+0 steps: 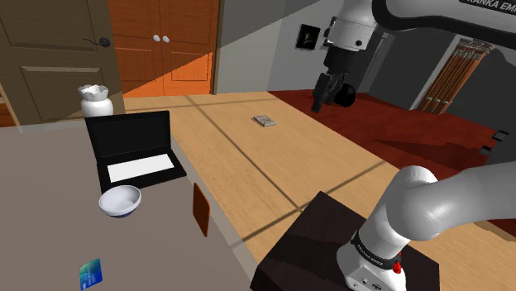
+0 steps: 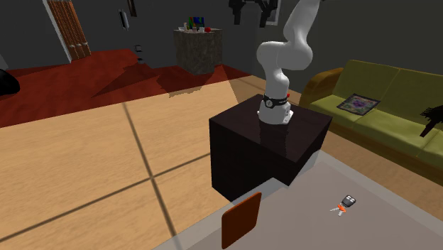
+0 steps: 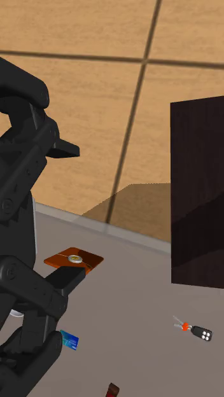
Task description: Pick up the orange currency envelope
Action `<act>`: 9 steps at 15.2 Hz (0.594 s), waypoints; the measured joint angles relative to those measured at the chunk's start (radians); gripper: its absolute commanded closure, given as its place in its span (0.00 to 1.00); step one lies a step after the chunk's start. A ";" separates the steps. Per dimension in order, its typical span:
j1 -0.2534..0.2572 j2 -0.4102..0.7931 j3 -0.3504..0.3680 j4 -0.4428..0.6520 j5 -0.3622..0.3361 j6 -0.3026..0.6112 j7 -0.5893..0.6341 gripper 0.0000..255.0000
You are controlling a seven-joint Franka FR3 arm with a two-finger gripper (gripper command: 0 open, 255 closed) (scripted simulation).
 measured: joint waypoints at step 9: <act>0.003 0.133 0.077 -0.087 0.040 0.208 0.113 0.00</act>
